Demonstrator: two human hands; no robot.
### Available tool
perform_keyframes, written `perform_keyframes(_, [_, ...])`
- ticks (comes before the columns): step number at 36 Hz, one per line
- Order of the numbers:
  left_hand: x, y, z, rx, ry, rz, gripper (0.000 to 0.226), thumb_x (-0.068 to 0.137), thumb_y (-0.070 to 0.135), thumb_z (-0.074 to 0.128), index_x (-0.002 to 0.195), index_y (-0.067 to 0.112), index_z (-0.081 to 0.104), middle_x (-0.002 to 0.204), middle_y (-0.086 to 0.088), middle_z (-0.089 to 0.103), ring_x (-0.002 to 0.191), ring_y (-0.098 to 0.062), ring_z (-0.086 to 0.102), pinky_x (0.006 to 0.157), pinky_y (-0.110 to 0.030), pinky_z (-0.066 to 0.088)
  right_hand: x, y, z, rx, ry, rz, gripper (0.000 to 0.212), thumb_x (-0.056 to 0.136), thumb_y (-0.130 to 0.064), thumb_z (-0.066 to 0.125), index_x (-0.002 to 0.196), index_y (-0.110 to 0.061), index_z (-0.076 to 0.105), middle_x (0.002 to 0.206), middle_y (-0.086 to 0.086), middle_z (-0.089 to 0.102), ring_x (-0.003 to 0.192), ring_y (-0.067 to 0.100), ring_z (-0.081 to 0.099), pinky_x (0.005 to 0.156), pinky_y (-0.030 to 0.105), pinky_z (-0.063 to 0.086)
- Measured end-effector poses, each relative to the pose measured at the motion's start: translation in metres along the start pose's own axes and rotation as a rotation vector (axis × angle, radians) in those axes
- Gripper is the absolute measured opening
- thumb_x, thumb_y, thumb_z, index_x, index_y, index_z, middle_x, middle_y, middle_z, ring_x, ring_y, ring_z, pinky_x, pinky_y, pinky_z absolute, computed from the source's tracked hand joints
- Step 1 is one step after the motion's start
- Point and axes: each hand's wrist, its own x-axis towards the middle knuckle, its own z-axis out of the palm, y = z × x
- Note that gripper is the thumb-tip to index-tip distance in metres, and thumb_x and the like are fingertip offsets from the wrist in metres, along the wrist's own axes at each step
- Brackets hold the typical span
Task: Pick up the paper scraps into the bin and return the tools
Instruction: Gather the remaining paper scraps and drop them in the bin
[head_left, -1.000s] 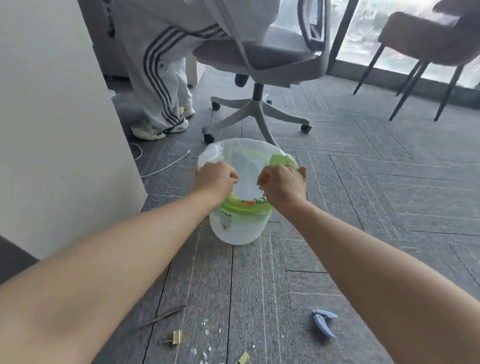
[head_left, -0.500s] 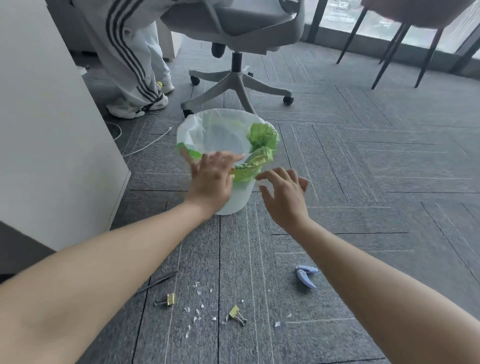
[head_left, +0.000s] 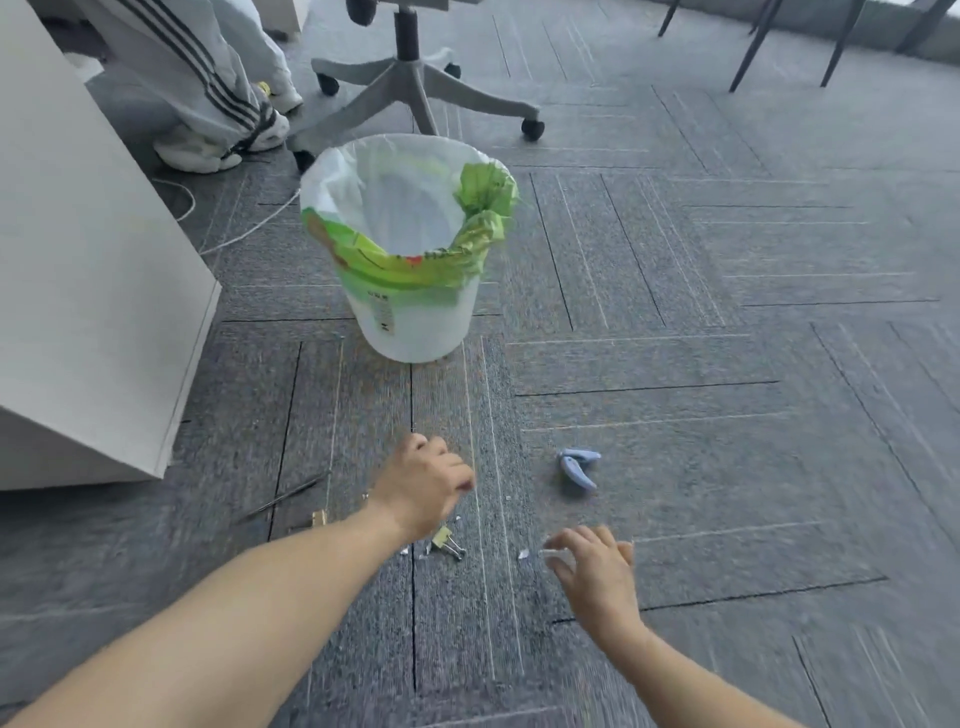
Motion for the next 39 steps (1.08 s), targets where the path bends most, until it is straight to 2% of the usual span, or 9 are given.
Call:
perform_keyframes(2, [-0.003,0.010,0.006,-0.049,-0.029,-0.183,0.027,0.100,0.030,0.044,0.119,0.038,0.062,0.105,0.015,0.067,0.094,-0.013,0.047,0.096,-0.033,0.034,-0.003,-0.001,0.001,0.008,-0.009,0.031,0.014,0.089,-0.044,0.060,0.103,-0.044,0.063,0.105,-0.025,0.060,0.106,0.006,0.049,0.083,0.031,0.025])
perform_keyframes(5, [-0.008,0.023,0.016,-0.180,-0.046,-0.458,0.032,0.100,0.025,0.043,0.121,0.044,0.058,0.112,0.011,0.066,0.106,-0.019,0.050,0.101,-0.041,0.037,-0.005,-0.011,0.004,0.019,-0.049,0.066,0.020,0.090,-0.046,0.057,0.110,-0.045,0.061,0.112,-0.026,0.057,0.110,0.003,0.045,0.093,0.030,0.027])
perform_keyframes(8, [-0.012,0.029,0.022,-0.191,-0.048,-0.517,0.027,0.100,0.030,0.044,0.119,0.040,0.060,0.113,0.017,0.066,0.105,-0.011,0.051,0.103,-0.038,0.034,-0.007,-0.022,0.014,0.041,-0.062,0.083,0.022,0.092,-0.045,0.056,0.113,-0.045,0.059,0.113,-0.025,0.057,0.110,0.004,0.044,0.090,0.030,0.027])
perform_keyframes(11, [-0.014,0.032,0.023,-0.230,-0.057,-0.587,0.021,0.098,0.034,0.047,0.112,0.038,0.063,0.113,0.018,0.065,0.107,-0.010,0.051,0.106,-0.039,0.032,-0.007,-0.027,0.021,0.073,-0.051,0.106,0.023,0.092,-0.044,0.057,0.115,-0.045,0.057,0.111,-0.024,0.058,0.108,0.003,0.045,0.087,0.028,0.025])
perform_keyframes(16, [-0.018,0.029,0.030,-0.292,-0.064,-0.726,0.012,0.093,0.034,0.056,0.101,0.037,0.065,0.108,0.017,0.065,0.107,-0.012,0.050,0.102,-0.038,0.030,0.000,-0.029,0.026,0.086,-0.038,0.134,0.016,0.089,-0.043,0.060,0.104,-0.045,0.056,0.100,-0.024,0.056,0.100,0.003,0.044,0.088,0.029,0.026])
perform_keyframes(21, [-0.019,0.028,0.036,-0.312,-0.074,-0.771,0.009,0.093,0.035,0.057,0.096,0.038,0.065,0.107,0.018,0.064,0.106,-0.013,0.049,0.101,-0.038,0.030,0.006,-0.029,0.027,0.061,-0.007,0.137,0.002,0.090,-0.043,0.057,0.092,-0.042,0.056,0.090,-0.023,0.056,0.091,0.004,0.045,0.085,0.030,0.030])
perform_keyframes(26, [-0.018,0.029,0.041,-0.305,-0.094,-0.770,0.009,0.092,0.035,0.058,0.097,0.038,0.064,0.107,0.017,0.064,0.107,-0.013,0.049,0.106,-0.040,0.030,0.014,-0.030,0.025,0.028,-0.014,0.112,0.006,0.092,-0.042,0.055,0.093,-0.038,0.060,0.092,-0.019,0.057,0.093,0.006,0.044,0.084,0.030,0.028])
perform_keyframes(33, [-0.014,0.035,0.046,-0.353,-0.096,-0.811,0.013,0.092,0.028,0.060,0.101,0.037,0.064,0.111,0.015,0.063,0.108,-0.013,0.047,0.097,-0.035,0.030,0.016,-0.022,0.029,0.054,-0.029,0.118,0.005,0.091,-0.044,0.056,0.090,-0.040,0.057,0.092,-0.020,0.054,0.093,0.005,0.044,0.088,0.030,0.029])
perform_keyframes(39, [-0.013,0.034,0.049,-0.331,-0.103,-0.804,0.011,0.092,0.031,0.061,0.100,0.038,0.064,0.112,0.016,0.062,0.108,-0.012,0.047,0.097,-0.035,0.032,0.015,-0.009,0.026,0.087,0.093,0.232,0.003,0.092,-0.040,0.056,0.091,-0.037,0.057,0.092,-0.019,0.053,0.090,0.006,0.042,0.078,0.027,0.025])
